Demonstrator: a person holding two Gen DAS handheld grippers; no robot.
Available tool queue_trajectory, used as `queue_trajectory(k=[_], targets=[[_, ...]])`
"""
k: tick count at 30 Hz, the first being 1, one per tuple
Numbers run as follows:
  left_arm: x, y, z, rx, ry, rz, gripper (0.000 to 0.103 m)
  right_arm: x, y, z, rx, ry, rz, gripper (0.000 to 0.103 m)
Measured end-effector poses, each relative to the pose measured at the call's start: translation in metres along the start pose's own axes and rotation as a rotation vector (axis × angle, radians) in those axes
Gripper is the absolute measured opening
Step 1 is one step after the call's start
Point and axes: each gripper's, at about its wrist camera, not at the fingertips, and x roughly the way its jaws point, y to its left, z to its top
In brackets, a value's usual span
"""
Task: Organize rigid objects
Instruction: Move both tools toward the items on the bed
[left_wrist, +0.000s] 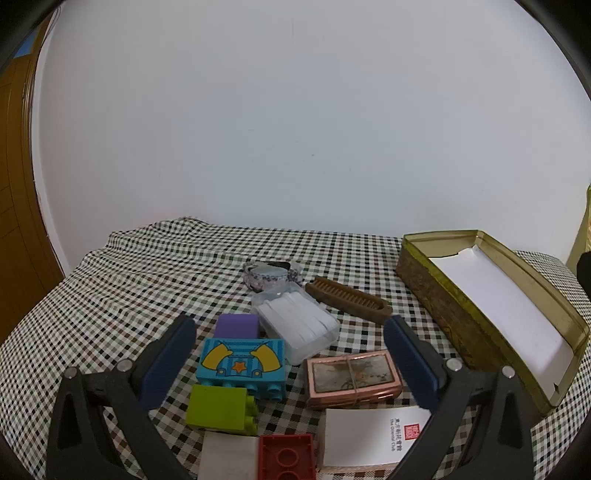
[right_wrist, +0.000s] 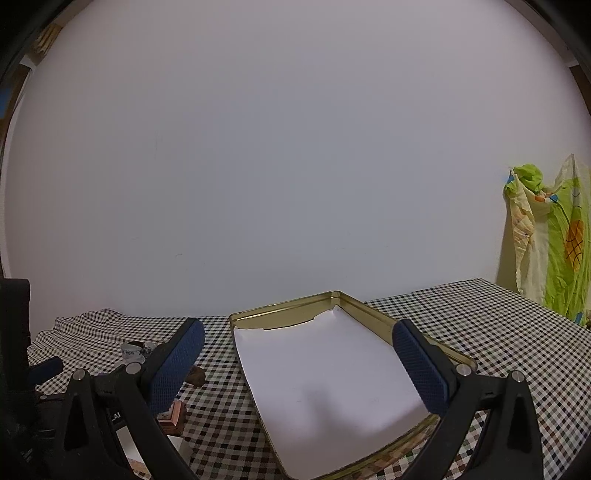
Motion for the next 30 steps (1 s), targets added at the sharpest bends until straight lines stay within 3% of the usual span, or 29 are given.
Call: queue_trajectory(k=[17,30], targets=[[-0.001,0.004,-0.002,-0.030,0.012,0.017,0.103,0.002,0.009,0.001,-0.017,-0.005,0.026,0.102],[-0.016,0.018,-0.013,-0.026,0.057,0.044,0.102,0.008,0.015,0.000,-0.052,0.057,0.133,0.102]])
